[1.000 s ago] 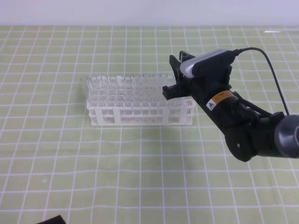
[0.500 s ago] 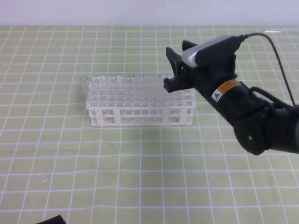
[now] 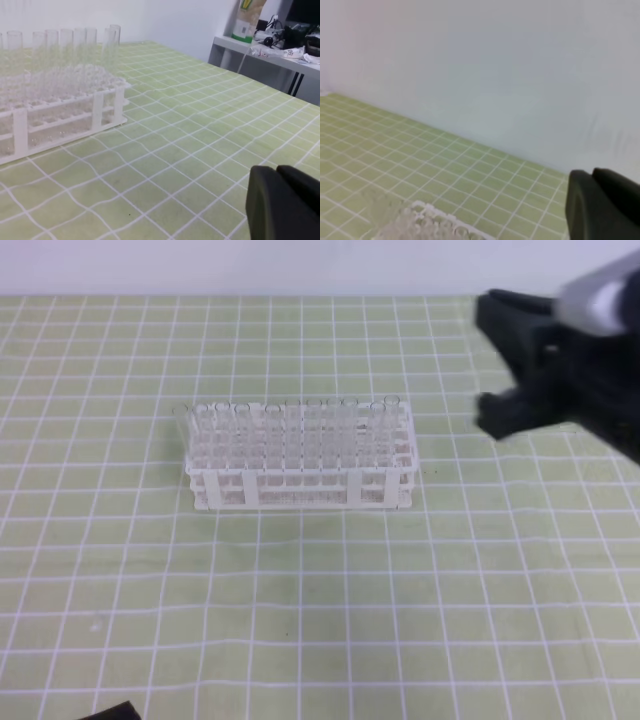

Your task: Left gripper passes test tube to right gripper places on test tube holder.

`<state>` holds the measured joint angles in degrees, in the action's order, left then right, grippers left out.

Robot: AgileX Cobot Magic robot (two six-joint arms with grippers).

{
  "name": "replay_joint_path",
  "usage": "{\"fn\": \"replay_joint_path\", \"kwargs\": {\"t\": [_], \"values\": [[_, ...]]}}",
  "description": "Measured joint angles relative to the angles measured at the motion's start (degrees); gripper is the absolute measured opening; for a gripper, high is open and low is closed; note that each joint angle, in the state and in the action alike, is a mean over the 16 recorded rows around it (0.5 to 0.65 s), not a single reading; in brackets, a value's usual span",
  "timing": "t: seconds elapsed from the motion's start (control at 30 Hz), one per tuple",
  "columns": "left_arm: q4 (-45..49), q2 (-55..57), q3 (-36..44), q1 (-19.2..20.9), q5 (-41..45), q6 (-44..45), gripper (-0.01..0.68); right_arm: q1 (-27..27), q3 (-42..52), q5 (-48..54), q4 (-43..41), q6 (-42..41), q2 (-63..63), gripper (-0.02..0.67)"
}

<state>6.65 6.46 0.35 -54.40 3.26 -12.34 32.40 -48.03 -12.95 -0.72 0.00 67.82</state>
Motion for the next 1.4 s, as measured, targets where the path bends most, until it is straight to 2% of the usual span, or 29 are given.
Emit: {"fn": "replay_joint_path", "kwargs": {"t": [0.13,0.37,0.5,0.67,0.8,0.93,1.17,1.4], "values": [[0.01,0.02,0.08,0.0,-0.05,0.03,-0.003,0.0,2.14,10.06,2.67,0.0,-10.71,-0.002],[0.01,0.02,0.08,0.0,-0.08,0.05,-0.003,0.0,4.39,27.17,8.28,-0.02,-26.59,-0.014],[0.0,-0.02,0.0,0.0,0.02,0.05,-0.003,0.0,4.89,35.2,9.85,-0.12,-32.53,-0.015],[-0.01,-0.05,-0.08,-0.01,0.12,0.05,-0.003,0.0,5.87,41.21,7.8,-0.1,-36.51,-0.015],[-0.02,-0.08,-0.17,-0.02,0.22,0.05,-0.003,-0.97,8.41,40.73,3.64,0.99,-37.75,-0.015],[-0.03,-0.09,-0.21,-0.02,0.32,0.05,-0.003,-4.78,13.42,36.69,-0.1,2.7,-38.94,-0.015],[-0.03,-0.09,-0.21,-0.02,0.34,0.05,-0.003,-16.57,26.73,25.92,-3.46,5.8,-44.95,-0.015],[-0.02,-0.06,-0.12,-0.02,0.29,0.05,-0.003,-28.13,39.46,19.93,-2.6,6.98,-56.87,-0.015]]}}
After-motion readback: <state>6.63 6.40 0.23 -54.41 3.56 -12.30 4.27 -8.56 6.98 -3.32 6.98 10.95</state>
